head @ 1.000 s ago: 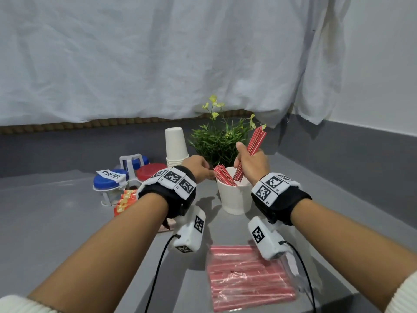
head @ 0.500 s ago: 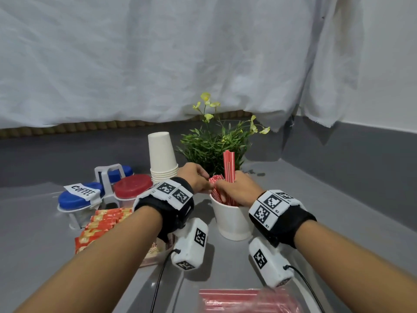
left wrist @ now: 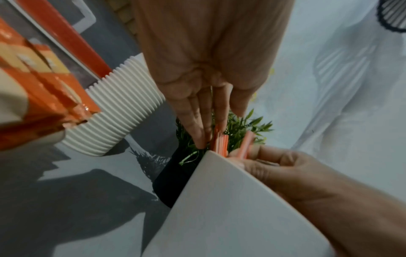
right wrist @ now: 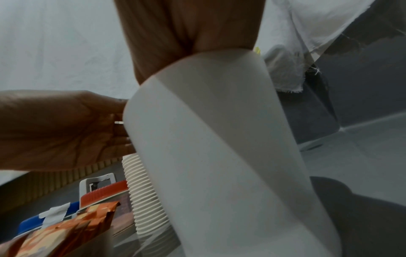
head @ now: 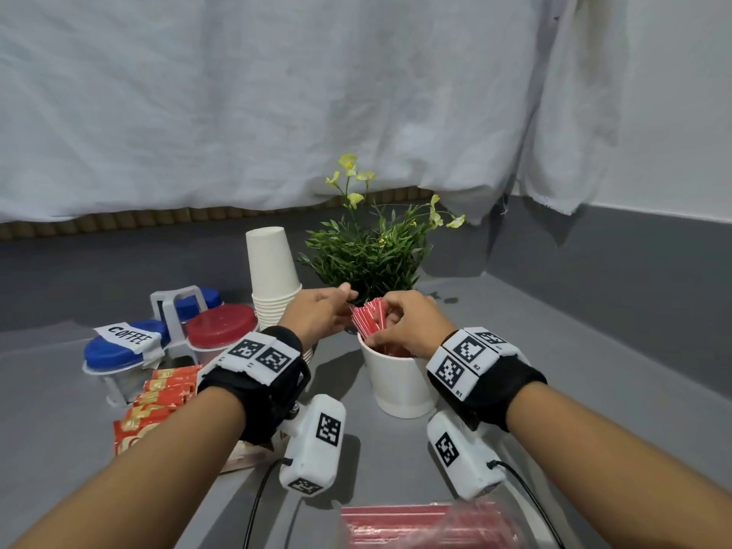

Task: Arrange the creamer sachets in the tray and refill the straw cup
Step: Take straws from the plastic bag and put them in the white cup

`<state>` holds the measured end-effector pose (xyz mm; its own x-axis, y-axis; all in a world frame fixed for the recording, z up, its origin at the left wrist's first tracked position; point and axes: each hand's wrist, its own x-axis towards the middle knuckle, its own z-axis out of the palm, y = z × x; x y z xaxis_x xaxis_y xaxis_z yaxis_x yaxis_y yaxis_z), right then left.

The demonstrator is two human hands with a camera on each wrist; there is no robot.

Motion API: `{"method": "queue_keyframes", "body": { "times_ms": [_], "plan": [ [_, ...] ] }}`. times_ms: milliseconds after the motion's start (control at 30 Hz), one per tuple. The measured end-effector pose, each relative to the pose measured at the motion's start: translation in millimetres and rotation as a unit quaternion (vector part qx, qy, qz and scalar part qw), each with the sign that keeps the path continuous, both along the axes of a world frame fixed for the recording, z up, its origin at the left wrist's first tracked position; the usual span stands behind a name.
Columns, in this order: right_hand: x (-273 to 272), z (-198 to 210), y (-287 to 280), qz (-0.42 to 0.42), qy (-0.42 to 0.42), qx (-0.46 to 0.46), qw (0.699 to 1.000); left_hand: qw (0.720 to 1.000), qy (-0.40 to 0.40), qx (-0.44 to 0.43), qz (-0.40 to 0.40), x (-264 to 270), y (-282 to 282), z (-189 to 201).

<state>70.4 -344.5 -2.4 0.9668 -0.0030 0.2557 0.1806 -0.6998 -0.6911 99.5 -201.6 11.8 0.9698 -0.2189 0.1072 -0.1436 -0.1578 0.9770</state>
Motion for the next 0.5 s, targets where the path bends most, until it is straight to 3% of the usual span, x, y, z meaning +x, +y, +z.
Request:
{"method": "queue_keyframes", "body": {
  "times_ms": [133,300,500],
  "plan": [
    [-5,3,-2,-0.008,-0.007,0.092,0.996,0.996,-0.049,0.077,-0.009,1,-2,-9],
    [-4,-1,-3,-0.082,-0.048,0.063,0.993,0.985,-0.097,0.142,-0.004,0,-1,-15],
    [-4,1,1,-0.127,0.009,-0.012,0.992,0.985,-0.118,0.113,0.047,1,-5,-16]
  ]
}}
